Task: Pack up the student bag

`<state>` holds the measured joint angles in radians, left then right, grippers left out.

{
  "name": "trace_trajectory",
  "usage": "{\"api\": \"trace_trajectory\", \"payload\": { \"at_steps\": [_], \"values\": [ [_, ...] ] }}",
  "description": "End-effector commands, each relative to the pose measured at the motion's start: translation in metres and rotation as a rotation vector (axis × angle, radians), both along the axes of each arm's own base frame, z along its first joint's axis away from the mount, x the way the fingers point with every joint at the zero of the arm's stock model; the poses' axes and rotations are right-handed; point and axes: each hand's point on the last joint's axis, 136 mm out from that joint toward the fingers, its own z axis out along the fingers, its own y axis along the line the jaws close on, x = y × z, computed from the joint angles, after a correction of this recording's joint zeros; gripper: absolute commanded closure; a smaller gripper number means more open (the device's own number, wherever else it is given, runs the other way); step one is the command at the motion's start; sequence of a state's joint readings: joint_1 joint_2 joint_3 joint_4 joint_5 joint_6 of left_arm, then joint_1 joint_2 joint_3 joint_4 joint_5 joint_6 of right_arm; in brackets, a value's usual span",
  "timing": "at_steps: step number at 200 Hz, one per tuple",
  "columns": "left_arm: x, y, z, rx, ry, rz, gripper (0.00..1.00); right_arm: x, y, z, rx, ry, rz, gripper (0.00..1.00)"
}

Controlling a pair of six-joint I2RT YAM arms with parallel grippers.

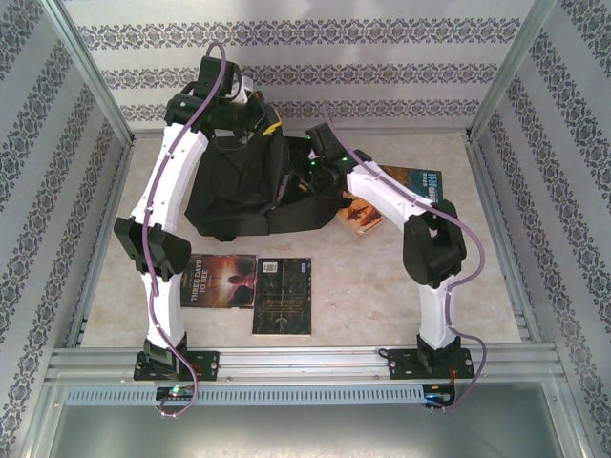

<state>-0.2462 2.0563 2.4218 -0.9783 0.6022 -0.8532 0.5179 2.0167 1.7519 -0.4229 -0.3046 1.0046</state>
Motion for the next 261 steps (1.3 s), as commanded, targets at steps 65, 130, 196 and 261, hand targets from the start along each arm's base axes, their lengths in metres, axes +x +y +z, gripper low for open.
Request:
{"api": "trace_trajectory", "payload": {
  "at_steps": [65,130,196,261],
  "values": [
    [-0.002,0.036,0.006,0.130,-0.072,0.049,1.00,-0.088,-0.096,0.048,-0.345,-0.168,0.069,0.27],
    [0.006,0.065,0.000,0.184,-0.070,0.149,1.00,-0.131,-0.149,-0.002,-0.349,-0.023,0.028,0.26],
    [0.010,0.111,0.011,0.266,-0.111,0.294,1.00,-0.133,-0.184,-0.027,-0.372,0.086,-0.089,0.27],
    [0.010,0.100,0.001,0.169,-0.070,0.261,1.00,-0.079,-0.245,-0.042,-0.025,0.197,-0.557,0.25]
  ]
}}
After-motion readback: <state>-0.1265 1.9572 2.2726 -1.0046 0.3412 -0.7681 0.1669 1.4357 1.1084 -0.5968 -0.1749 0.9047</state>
